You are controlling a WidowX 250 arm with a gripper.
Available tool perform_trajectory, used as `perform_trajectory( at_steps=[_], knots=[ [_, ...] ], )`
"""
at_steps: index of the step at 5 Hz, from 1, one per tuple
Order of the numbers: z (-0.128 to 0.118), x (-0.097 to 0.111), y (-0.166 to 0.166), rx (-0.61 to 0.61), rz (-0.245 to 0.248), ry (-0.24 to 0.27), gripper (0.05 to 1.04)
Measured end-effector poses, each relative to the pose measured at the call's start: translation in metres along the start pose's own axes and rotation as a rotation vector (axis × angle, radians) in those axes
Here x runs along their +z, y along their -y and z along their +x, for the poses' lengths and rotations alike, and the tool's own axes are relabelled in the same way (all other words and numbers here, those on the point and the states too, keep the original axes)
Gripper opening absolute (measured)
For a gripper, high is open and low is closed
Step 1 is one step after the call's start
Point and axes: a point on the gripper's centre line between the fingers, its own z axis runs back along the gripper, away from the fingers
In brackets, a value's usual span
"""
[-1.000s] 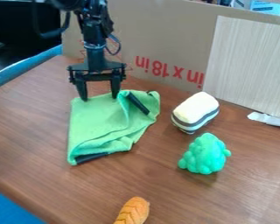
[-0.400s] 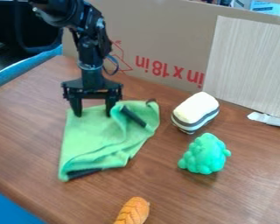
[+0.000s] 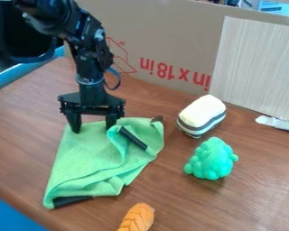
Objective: Move the cloth from top to bottom
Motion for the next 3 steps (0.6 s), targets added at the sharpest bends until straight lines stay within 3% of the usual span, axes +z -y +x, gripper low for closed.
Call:
perform_trajectory(
  at_steps=[1,3],
  knots=[
    [-0.014,0.001,-0.002,-0.027,0.008,0.003,1.001],
    [0.000,0.001,-0.001,-0.011,0.025,0.012,0.999]
  ],
)
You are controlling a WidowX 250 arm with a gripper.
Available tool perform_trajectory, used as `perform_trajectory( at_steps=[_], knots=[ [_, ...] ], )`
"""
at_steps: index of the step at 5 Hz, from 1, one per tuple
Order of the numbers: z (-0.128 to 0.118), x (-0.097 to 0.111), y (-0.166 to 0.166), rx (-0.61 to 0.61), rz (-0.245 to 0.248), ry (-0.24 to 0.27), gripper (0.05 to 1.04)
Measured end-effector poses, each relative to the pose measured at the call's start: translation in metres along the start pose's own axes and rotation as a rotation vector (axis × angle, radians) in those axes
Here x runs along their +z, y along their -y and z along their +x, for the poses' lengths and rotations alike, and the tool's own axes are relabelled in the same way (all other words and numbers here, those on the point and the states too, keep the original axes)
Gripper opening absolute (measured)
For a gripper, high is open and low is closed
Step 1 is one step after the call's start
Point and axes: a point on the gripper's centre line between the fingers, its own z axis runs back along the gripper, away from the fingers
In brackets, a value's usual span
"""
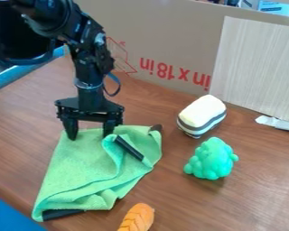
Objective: Move the cloth from top to bottom
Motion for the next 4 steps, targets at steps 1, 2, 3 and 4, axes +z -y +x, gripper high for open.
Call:
perform_trajectory(
  at_steps=[1,2,3,4],
  knots=[
    [0.013,-0.002,0.003,0.034,0.006,-0.008,0.999],
    [0.024,-0.002,0.004,0.060,0.003,-0.009,0.999],
    [0.037,-0.002,0.002,0.117,-0.001,-0.011,0.999],
    [0.057,0.003,-0.004,0.195,-0.018,-0.009,0.999]
  ],
)
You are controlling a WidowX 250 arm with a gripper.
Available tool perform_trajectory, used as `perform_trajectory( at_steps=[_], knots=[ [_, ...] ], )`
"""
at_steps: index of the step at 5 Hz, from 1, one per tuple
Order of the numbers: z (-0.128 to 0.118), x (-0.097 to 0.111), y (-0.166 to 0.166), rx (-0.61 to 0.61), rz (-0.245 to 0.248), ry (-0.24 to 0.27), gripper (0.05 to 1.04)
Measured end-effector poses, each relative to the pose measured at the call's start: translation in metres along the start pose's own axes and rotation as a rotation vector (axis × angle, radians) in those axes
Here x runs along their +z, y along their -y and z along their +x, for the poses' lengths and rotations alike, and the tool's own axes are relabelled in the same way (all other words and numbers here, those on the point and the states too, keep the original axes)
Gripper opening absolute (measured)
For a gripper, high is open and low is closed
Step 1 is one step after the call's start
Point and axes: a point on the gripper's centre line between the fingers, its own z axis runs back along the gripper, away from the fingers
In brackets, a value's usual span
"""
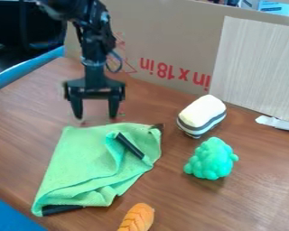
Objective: Move the cloth from top to bottom
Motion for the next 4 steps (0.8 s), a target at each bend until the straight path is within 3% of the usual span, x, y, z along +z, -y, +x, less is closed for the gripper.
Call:
perform_trajectory(
  at_steps=[1,2,3,4],
  knots=[
    [0.019,0.007,0.000,0.052,-0.024,0.006,0.999],
    [0.019,0.012,0.003,0.057,-0.058,-0.016,0.999],
    [0.014,0.058,0.004,0.029,-0.138,0.026,0.999],
    [-0.005,0.102,-0.010,-0.063,-0.172,0.055,0.999]
  ],
)
